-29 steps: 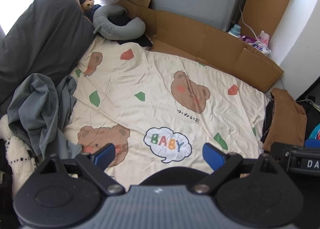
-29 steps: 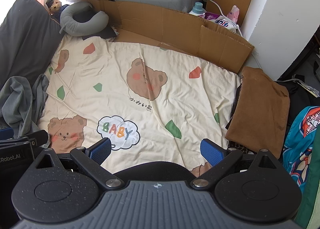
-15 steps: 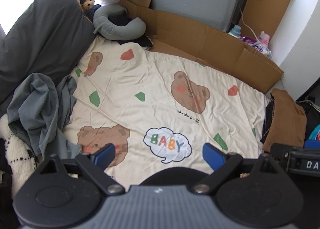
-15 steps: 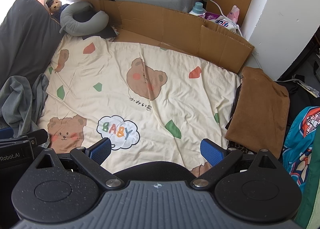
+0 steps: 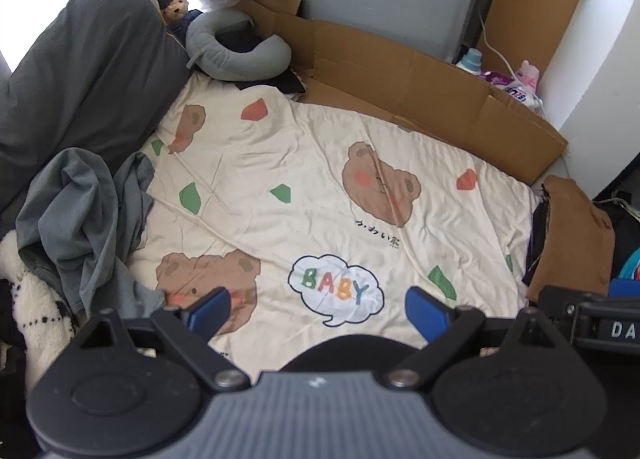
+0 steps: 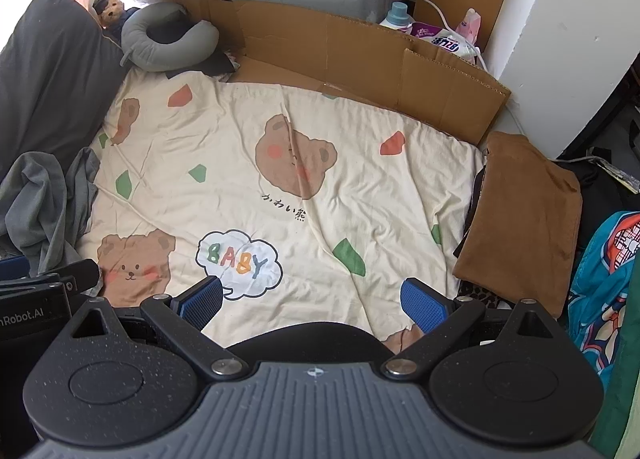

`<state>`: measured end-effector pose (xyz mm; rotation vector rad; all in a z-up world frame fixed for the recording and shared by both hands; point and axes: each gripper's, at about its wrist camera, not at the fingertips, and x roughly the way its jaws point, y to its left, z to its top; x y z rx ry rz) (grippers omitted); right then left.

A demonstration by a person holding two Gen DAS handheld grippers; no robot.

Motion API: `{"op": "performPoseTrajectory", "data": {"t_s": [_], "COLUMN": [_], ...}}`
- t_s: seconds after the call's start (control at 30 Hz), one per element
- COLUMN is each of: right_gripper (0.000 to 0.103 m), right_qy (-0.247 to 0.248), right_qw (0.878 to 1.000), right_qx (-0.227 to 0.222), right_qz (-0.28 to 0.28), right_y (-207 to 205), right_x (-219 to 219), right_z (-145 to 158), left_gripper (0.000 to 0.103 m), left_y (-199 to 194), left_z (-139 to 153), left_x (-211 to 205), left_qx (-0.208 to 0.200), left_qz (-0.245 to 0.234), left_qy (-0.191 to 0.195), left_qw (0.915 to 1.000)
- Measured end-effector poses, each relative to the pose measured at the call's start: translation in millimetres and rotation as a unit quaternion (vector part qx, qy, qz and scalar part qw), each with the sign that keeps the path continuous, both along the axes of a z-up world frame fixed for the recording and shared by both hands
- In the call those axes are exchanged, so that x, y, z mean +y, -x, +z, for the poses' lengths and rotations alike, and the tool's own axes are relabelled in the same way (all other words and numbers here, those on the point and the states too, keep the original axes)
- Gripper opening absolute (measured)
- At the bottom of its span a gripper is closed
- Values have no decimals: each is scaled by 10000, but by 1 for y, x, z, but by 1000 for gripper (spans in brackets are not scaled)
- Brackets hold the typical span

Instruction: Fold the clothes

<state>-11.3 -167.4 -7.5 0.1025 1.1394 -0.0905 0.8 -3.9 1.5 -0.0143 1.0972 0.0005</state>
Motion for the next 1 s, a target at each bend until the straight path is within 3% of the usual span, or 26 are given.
{"op": "performPoseTrajectory", "data": {"t_s": [1.0], "right_gripper": [99], "right_qy": [-84], "right_qw": [10000], "right_qx": [-25], "right_qz": [-2], "right_y": [0], "right_x": [-3], "right_z": [0], "left_gripper": [95], "left_y": [0], "left_z": [1], "left_x": [-7], "left_qx": [-21], "left_qz": [72], "left_qy": [-93], "left_qw": [9999]}}
